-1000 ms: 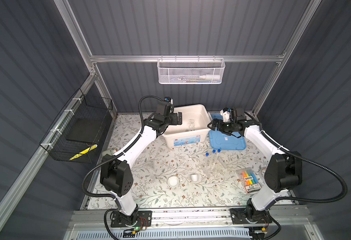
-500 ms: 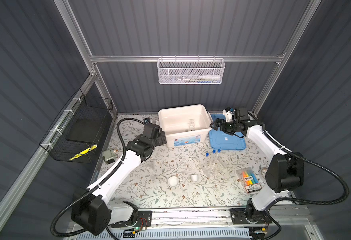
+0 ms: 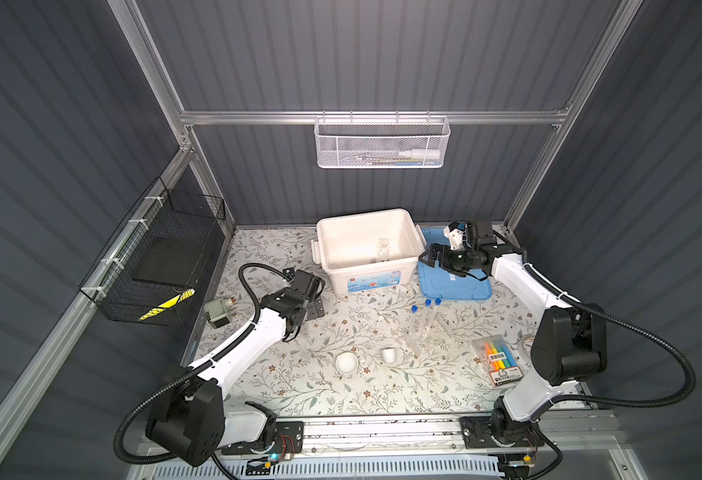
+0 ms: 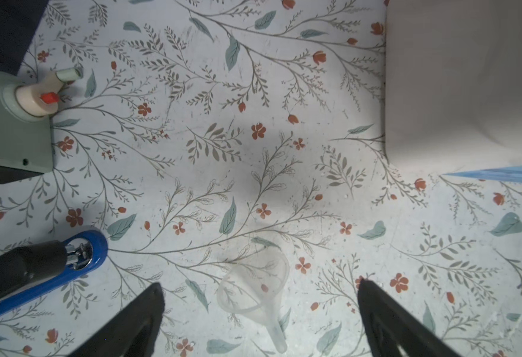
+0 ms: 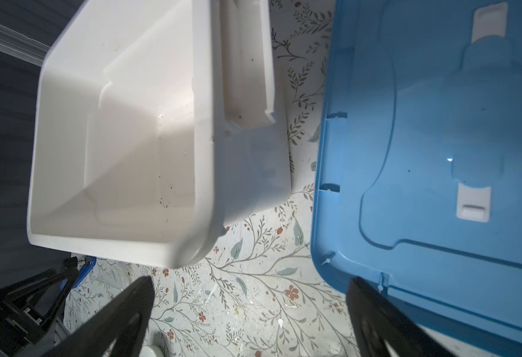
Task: Organize the chemistry lab equipment
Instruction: 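Raise the left gripper from the box and move it toward the glass funnel, then lower the open left gripper around the clear glass funnel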
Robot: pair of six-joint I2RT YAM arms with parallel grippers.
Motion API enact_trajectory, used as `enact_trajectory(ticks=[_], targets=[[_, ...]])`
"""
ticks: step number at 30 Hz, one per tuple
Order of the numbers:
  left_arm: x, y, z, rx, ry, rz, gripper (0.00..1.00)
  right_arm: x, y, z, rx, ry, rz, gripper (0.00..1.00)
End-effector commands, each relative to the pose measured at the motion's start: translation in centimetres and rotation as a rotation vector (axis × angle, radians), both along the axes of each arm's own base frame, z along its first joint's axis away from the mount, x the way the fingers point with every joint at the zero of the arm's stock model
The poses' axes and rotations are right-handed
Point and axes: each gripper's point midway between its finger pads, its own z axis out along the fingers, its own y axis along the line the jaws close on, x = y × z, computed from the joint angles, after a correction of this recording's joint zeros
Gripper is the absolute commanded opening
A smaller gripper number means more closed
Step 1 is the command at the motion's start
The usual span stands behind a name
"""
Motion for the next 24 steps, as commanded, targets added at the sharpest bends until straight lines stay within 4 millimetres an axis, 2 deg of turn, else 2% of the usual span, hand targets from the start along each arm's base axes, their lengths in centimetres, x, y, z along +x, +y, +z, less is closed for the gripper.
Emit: enact_trajectory(ticks=[1, 14, 24], targets=[[-0.6, -0.2, -1.5, -0.038, 0.056, -0.023, 0.99, -0.6, -0.4, 1.0, 0.007, -0.015, -0.014, 0.99], [-0.7, -2.3, -3.9, -0.147, 0.166, -0.160, 0.94, -1.0, -0.6, 0.9, 0.011, -0.015, -0.036, 0.99], [-1.7, -2.3, -5.4, -0.168, 0.221, -0.158, 0.85, -1.1, -0.4, 0.9, 0.024, -0.014, -0.035, 0.99]])
